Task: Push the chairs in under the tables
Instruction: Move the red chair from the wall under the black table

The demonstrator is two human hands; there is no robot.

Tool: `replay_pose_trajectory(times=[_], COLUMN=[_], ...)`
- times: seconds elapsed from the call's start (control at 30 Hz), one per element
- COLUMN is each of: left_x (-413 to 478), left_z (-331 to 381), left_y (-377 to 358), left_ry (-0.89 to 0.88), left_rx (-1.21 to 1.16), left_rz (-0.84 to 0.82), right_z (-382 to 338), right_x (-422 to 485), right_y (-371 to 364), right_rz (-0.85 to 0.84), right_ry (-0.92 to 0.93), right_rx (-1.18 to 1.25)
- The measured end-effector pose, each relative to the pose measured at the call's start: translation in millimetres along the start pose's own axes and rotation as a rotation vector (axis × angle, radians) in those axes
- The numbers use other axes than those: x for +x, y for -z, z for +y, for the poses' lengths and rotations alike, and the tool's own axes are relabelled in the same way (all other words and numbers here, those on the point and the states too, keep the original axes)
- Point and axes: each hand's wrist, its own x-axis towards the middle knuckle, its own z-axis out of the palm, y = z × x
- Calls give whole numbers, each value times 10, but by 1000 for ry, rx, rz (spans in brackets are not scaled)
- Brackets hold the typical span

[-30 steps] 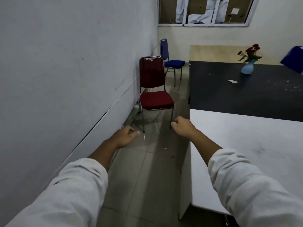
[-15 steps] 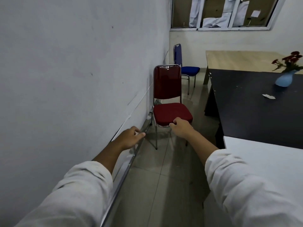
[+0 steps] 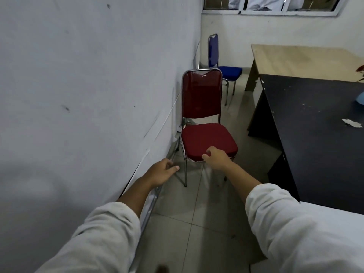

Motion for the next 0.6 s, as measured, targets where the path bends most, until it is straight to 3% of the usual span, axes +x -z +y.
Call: replay_pose_trajectory(times=[0.6], left_x=[3230], left_z=[-380], left_y=[35], left_ry=[109], left_rx=[82], left_rz=[-337], right_z=[367], right_x=[2810], right_y=[-524], right_rz=[-69], right_ry=[-346], right_rx=[244])
